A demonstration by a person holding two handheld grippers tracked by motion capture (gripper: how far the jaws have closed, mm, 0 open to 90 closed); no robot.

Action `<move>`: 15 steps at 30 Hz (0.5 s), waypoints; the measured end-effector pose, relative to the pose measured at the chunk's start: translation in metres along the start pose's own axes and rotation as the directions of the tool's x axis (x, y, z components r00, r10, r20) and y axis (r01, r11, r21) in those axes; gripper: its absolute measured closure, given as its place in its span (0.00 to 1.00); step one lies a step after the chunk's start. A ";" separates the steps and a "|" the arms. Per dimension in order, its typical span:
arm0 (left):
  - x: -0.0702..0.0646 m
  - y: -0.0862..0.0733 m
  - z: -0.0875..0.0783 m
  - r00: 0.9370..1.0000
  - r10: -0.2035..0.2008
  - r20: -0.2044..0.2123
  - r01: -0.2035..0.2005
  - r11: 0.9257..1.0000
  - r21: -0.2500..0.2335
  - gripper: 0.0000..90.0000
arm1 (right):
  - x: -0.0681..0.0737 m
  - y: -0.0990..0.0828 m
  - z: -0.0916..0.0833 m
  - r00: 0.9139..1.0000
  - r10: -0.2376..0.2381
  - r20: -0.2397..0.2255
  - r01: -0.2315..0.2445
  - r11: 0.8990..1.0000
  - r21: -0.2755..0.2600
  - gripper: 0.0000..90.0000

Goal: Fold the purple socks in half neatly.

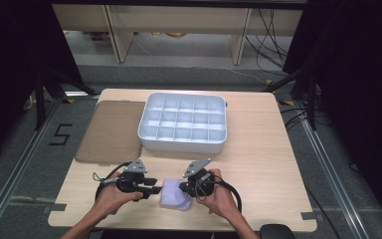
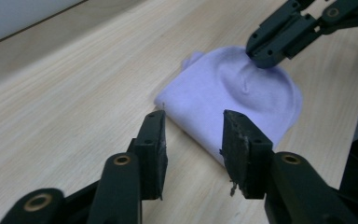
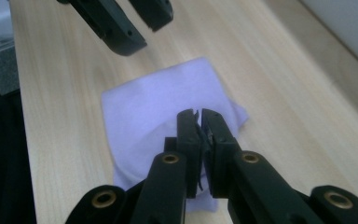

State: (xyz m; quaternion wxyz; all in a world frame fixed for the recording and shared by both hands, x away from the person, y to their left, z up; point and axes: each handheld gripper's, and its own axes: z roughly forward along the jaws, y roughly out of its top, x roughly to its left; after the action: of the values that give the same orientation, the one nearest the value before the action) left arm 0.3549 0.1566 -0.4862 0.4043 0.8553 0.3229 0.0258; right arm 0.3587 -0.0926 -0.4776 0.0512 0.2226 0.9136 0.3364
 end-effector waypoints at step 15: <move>0.007 -0.013 0.000 0.993 -0.111 0.031 0.110 0.993 0.031 0.51 | 0.006 -0.015 0.007 1.000 -0.006 -0.009 0.007 0.998 0.060 0.96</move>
State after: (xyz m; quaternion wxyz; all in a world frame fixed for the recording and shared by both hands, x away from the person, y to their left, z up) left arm 0.3533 0.1670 -0.4971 0.3978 0.8423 0.3634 -0.0155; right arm 0.3497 -0.0954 -0.4923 0.0415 0.2195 0.9243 0.3096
